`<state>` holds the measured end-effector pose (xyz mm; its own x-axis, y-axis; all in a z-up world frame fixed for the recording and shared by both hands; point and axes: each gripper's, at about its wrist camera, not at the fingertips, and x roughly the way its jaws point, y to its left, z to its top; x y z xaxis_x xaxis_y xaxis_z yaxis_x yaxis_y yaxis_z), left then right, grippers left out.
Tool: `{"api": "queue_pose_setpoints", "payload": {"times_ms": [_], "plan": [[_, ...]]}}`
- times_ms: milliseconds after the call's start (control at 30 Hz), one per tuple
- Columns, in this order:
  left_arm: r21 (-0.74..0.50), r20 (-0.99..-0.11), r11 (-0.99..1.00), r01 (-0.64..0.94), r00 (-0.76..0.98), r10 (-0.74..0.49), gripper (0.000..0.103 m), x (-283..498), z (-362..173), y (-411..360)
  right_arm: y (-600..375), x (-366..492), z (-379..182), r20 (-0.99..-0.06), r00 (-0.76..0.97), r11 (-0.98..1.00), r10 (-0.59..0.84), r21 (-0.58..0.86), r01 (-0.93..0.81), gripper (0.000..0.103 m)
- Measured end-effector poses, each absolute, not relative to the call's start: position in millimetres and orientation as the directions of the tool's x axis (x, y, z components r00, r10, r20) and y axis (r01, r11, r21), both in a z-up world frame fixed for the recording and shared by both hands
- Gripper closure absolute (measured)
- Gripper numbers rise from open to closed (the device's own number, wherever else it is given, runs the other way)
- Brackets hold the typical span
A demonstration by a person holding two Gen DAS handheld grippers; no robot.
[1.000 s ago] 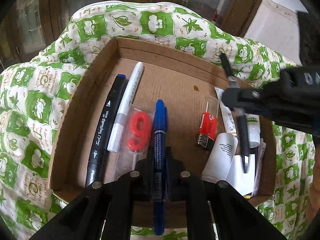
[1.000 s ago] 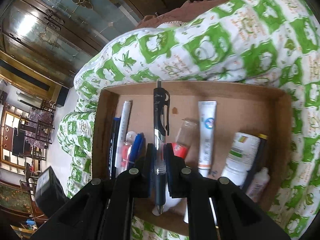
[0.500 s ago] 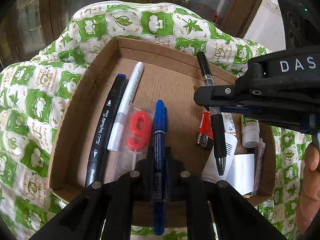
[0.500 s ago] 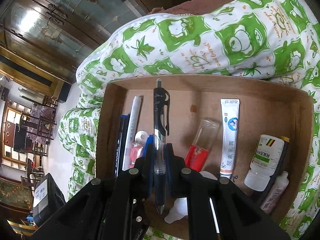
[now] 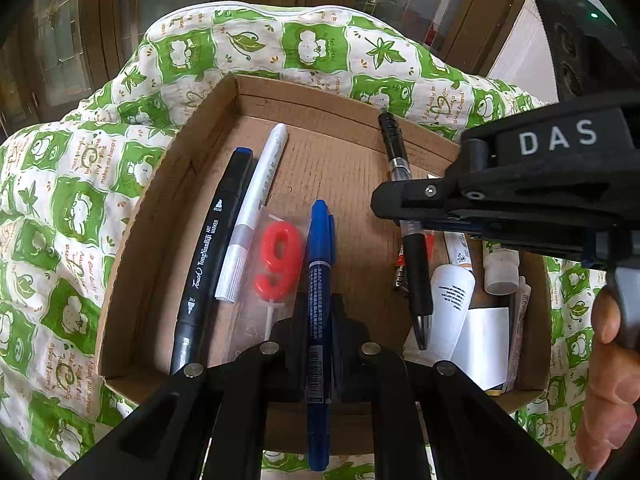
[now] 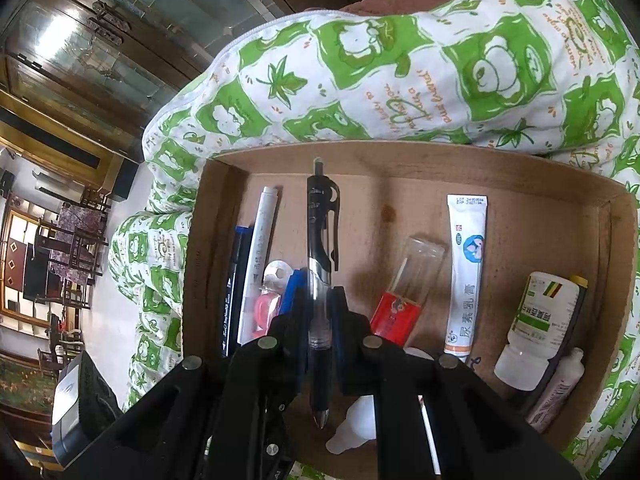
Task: Organize rigid objects
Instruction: 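Lower the ballpoint pen with the right tool into the tray while the left tool lowers the blue marker, then open the right tool to release the pen while the left tool releases the blue marker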
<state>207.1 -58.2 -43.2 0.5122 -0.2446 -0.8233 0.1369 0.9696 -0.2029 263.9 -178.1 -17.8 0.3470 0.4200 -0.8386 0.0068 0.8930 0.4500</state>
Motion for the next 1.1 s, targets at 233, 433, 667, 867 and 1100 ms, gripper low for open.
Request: {"api": "queue_pose_setpoints", "payload": {"times_ms": [233, 433, 667, 867, 1100], "plan": [[-0.199, -0.824, 0.97, 0.137, 0.512, -0.241, 0.094, 207, -44, -57, -176, 270, -24, -0.846, 0.345, 0.9, 0.406, 0.435, 0.008, 0.093], [-0.197, -0.825, 0.971, 0.138, 0.512, -0.24, 0.094, 208, -44, -57, -180, 273, -33, -0.86, 0.342, 0.913, 0.379, 0.408, 0.014, 0.093], [-0.19, -0.826, 0.972, 0.137, 0.513, -0.233, 0.094, 211, -44, -59, -192, 278, -42, -0.866, 0.335, 0.913, 0.372, 0.407, 0.039, 0.093], [-0.182, -0.828, 0.974, 0.133, 0.514, -0.225, 0.094, 211, -44, -59, -185, 278, -38, -0.876, 0.339, 0.927, 0.343, 0.373, 0.025, 0.092], [-0.185, -0.826, 0.975, 0.12, 0.519, -0.221, 0.094, 205, -43, -56, -187, 277, -38, -0.872, 0.346, 0.923, 0.347, 0.382, 0.037, 0.092]]}}
